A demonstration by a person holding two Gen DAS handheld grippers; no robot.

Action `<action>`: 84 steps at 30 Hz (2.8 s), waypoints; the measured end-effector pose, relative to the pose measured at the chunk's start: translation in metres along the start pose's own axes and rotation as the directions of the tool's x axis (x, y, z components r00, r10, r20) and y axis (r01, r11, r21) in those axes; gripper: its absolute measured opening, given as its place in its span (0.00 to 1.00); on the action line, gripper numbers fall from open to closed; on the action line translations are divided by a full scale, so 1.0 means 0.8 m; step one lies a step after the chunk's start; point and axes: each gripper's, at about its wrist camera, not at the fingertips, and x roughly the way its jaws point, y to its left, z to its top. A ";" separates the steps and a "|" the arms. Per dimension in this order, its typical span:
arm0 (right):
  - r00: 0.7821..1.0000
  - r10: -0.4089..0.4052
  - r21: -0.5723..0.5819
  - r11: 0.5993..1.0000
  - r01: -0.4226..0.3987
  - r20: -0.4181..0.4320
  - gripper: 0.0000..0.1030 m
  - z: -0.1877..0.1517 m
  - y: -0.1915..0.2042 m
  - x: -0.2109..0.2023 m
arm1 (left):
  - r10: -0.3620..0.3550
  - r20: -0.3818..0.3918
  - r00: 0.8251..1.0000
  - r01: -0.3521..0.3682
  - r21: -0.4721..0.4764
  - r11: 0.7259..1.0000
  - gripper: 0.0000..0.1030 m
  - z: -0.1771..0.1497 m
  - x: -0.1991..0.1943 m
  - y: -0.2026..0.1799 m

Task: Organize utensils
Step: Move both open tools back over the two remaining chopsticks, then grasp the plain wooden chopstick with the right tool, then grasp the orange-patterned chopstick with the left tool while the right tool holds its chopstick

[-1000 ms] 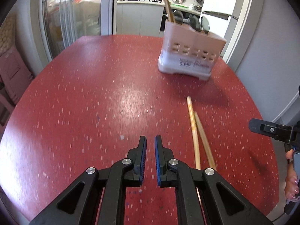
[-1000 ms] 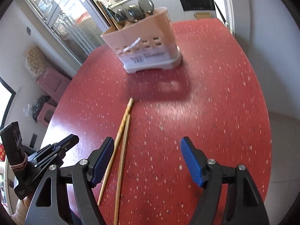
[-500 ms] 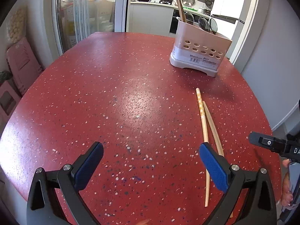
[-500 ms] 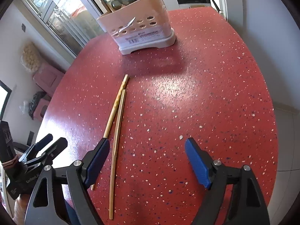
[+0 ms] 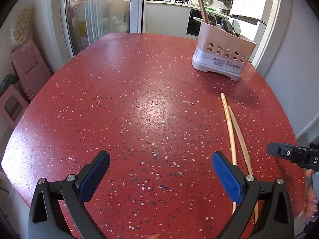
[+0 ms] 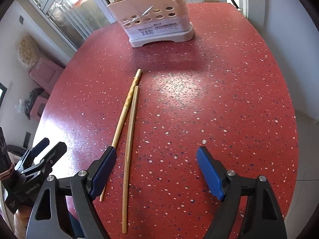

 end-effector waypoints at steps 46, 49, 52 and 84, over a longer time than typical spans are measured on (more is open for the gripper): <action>0.998 -0.052 -0.032 0.998 0.052 -0.026 0.06 0.026 -0.012 0.003 | -0.064 -0.265 0.962 0.130 0.237 0.963 0.94 0.060 0.096 -0.130; 0.999 -0.037 -0.015 0.999 0.037 -0.016 0.06 0.026 -0.018 -0.003 | -0.034 -0.273 0.961 0.111 0.275 0.955 0.89 0.064 0.104 -0.146; 1.000 -0.024 -0.005 1.000 0.024 -0.004 0.06 0.023 -0.023 -0.010 | -0.026 -0.279 0.960 0.114 0.303 0.946 0.89 0.067 0.104 -0.158; 0.999 0.033 0.026 0.999 -0.033 0.007 0.06 0.022 -0.043 -0.013 | -0.060 -0.305 0.950 0.181 0.386 0.905 0.36 0.070 0.091 -0.183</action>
